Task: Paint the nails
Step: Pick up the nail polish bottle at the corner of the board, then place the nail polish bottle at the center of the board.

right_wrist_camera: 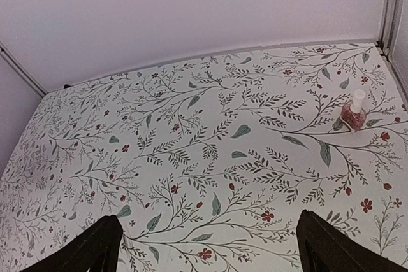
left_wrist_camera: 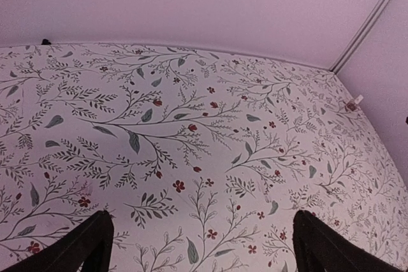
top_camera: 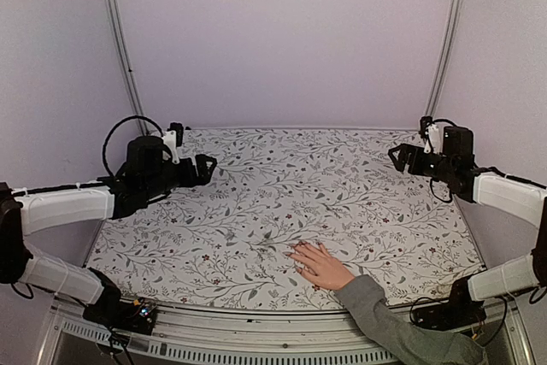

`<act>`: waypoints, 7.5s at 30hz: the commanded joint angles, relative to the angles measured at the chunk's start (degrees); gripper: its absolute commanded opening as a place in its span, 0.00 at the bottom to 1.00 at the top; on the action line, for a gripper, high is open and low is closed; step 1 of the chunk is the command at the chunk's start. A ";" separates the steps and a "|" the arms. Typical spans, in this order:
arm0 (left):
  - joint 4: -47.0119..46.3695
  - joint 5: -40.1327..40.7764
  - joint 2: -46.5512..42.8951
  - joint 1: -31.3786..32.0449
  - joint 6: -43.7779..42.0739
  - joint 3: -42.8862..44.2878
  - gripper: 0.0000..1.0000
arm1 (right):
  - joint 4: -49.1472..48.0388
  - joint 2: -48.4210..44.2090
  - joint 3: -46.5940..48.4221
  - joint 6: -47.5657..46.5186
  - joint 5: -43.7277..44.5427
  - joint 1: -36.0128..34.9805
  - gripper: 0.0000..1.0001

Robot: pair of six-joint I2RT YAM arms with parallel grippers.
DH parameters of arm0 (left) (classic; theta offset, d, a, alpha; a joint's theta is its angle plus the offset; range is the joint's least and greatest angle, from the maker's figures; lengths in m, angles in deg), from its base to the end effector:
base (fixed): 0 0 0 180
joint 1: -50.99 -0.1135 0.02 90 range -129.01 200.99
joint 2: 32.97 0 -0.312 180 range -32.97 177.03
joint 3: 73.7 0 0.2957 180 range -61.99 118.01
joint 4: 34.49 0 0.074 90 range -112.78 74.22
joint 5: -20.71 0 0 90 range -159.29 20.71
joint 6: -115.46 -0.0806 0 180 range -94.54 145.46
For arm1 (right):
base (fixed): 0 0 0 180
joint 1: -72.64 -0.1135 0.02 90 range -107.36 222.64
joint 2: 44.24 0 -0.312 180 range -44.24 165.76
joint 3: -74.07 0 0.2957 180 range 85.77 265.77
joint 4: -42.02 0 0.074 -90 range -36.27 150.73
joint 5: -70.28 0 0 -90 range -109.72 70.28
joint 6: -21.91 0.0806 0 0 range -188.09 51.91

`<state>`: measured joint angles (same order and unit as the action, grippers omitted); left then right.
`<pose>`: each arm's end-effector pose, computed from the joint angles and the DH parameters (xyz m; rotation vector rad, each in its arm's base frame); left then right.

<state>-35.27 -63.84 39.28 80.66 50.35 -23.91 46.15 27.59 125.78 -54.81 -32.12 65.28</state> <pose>0.3005 -0.1624 0.2407 0.0187 1.9856 -0.5333 0.3346 0.0607 0.2455 -0.0371 2.0110 0.4468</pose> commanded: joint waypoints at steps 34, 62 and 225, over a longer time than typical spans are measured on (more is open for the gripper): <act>-4.56 0.14 0.96 4.35 -5.14 -4.84 1.00 | 19.28 45.13 49.25 -8.16 9.95 12.27 0.84; -4.16 1.41 1.12 4.36 -7.15 -4.68 1.00 | 18.49 56.30 52.28 -14.92 6.45 12.28 0.77; 44.86 -8.52 0.55 31.91 -17.21 16.48 1.00 | -13.85 6.45 -4.54 -8.96 -2.81 -56.41 0.99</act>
<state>6.76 -70.62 35.28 106.82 39.46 -10.64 42.48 40.53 127.90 -67.75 -30.31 6.22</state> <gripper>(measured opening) 0.996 0.989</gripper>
